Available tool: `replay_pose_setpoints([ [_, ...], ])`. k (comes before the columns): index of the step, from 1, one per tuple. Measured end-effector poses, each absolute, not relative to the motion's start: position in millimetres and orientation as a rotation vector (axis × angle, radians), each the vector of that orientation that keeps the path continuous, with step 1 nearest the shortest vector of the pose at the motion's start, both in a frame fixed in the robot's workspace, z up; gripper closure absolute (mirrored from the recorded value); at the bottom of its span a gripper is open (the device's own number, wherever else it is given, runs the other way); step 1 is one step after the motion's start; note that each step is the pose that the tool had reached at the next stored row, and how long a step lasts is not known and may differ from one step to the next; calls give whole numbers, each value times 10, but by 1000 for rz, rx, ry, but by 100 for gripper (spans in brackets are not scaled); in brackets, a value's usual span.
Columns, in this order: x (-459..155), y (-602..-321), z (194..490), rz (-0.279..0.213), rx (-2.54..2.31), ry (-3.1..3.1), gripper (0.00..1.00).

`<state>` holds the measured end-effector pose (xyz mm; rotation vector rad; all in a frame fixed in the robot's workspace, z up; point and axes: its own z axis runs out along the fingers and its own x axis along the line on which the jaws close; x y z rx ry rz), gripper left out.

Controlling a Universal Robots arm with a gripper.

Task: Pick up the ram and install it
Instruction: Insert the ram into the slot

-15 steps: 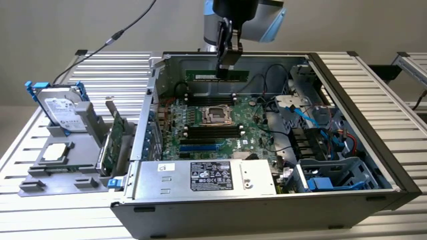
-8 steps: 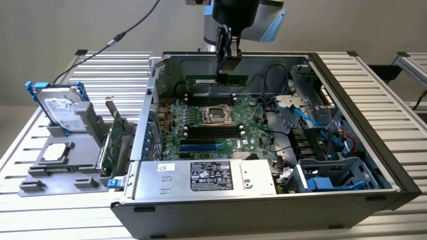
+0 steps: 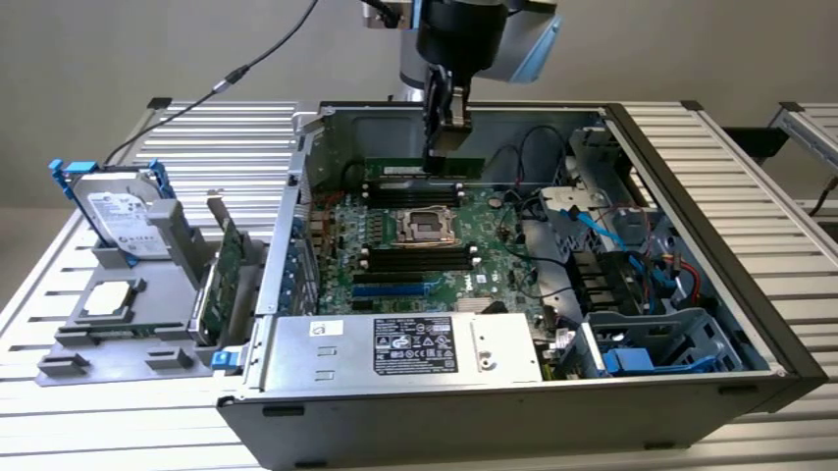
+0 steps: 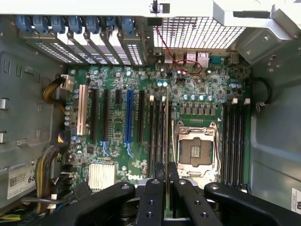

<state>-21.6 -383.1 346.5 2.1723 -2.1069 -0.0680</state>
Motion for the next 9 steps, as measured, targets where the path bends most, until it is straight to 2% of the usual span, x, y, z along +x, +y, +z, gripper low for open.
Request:
replay_pose_setpoints([
  [9, -216, -3831, 3302, -68, 2175, -2104, 86],
])
